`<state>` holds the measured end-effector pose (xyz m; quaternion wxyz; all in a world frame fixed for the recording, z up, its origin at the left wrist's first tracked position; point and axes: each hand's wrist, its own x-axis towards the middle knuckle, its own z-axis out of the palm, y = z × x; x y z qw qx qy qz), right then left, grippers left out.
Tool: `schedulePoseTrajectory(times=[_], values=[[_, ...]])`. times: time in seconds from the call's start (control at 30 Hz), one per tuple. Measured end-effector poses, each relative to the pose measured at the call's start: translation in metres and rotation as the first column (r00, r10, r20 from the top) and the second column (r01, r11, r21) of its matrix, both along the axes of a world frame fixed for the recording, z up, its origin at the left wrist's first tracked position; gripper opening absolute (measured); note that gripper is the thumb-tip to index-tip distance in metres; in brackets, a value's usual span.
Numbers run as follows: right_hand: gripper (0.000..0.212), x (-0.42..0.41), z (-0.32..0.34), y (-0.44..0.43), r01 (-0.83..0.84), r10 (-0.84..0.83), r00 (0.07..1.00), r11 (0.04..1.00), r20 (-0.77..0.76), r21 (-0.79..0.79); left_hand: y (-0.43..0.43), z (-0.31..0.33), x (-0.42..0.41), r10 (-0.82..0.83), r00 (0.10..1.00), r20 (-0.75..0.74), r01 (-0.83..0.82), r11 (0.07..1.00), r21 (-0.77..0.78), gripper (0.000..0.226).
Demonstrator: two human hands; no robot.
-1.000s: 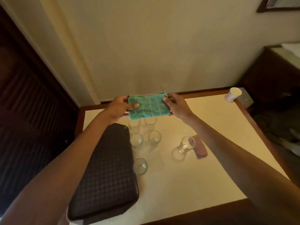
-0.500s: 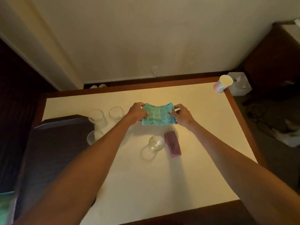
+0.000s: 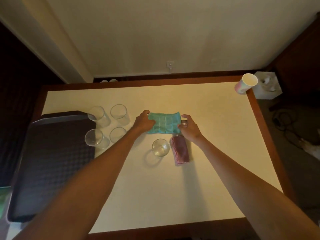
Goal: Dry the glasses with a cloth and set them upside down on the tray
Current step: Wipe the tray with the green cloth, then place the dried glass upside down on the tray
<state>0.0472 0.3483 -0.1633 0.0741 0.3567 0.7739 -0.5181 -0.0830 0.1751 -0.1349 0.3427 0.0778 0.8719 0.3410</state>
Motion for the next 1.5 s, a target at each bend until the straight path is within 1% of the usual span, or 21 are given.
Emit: schedulePoseTrajectory(times=[0.07,0.17,0.2,0.27,0.37,0.43,0.5,0.57,0.73,0.83,0.93,1.07,1.13,1.2,1.3,1.4,1.5], values=[[0.047,0.011,0.007,-0.001,-0.036,0.036,0.999,0.998,0.008,0.058,-0.008,0.013,0.006,-0.034,0.997,-0.073,0.034,0.999,0.003,0.052],[0.037,0.031,0.015,-0.006,-0.087,0.087,0.996,0.990,0.009,0.113,-0.029,0.032,0.018,-0.100,0.978,-0.181,0.113,0.992,0.063,0.041],[0.035,0.038,0.017,-0.009,-0.098,0.096,0.995,0.987,0.016,0.129,-0.039,0.038,0.025,-0.135,0.973,-0.189,0.151,0.986,0.072,0.043],[0.035,0.052,0.016,-0.015,-0.101,0.097,0.995,0.981,0.035,0.165,-0.055,0.047,0.042,-0.227,0.959,-0.170,0.242,0.968,0.069,0.057],[0.037,0.068,0.014,-0.025,-0.105,0.093,0.993,0.975,0.071,0.197,-0.063,0.046,0.069,-0.399,0.912,-0.093,0.401,0.916,0.008,0.089],[0.039,0.074,0.012,-0.032,-0.134,0.109,0.986,0.969,0.125,0.206,-0.063,0.035,0.084,-0.443,0.895,-0.055,0.442,0.896,-0.039,0.111],[0.047,0.078,0.008,-0.039,-0.178,0.141,0.973,0.961,0.180,0.211,-0.059,0.023,0.096,-0.444,0.892,-0.087,0.437,0.895,-0.094,0.122],[0.057,0.082,0.002,-0.045,-0.230,0.178,0.959,0.942,0.220,0.242,-0.055,0.014,0.106,-0.411,0.901,-0.139,0.396,0.910,-0.123,0.118],[0.072,0.088,-0.007,-0.057,-0.227,0.158,0.957,0.929,0.243,0.293,-0.053,0.003,0.115,-0.301,0.924,-0.237,0.285,0.953,-0.101,0.082],[0.071,0.087,-0.010,-0.061,-0.204,0.128,0.963,0.920,0.235,0.336,-0.053,0.003,0.116,-0.278,0.925,-0.258,0.264,0.961,-0.086,0.073],[0.064,0.084,-0.011,-0.061,-0.183,0.104,0.968,0.916,0.229,0.357,-0.058,0.006,0.113,-0.224,0.944,-0.242,0.220,0.974,-0.046,0.072],[0.062,0.081,-0.007,-0.064,-0.193,0.095,0.963,0.896,0.251,0.401,-0.073,0.024,0.101,-0.149,0.968,-0.202,0.167,0.983,0.074,0.069],[0.056,0.075,0.000,-0.071,-0.190,0.082,0.966,0.870,0.246,0.455,-0.086,0.042,0.092,-0.101,0.975,-0.197,0.130,0.982,0.139,0.071],[0.046,0.064,0.008,-0.079,-0.175,0.084,0.976,0.854,0.201,0.491,-0.099,0.063,0.079,-0.054,0.981,-0.188,0.093,0.975,0.203,0.072],[0.034,0.032,0.027,-0.095,-0.152,0.134,0.988,0.884,0.073,0.442,-0.129,0.094,0.055,0.016,0.984,-0.178,0.038,0.954,0.297,0.076],[0.025,-0.012,0.054,-0.119,-0.126,0.176,0.980,0.913,-0.096,0.387,-0.164,0.123,0.029,0.065,0.981,-0.182,-0.003,0.947,0.322,0.074],[0.019,-0.054,0.083,-0.153,-0.133,0.229,0.942,0.925,-0.245,0.355,-0.201,0.146,0.006,0.141,0.969,-0.203,-0.065,0.937,0.343,0.068]])
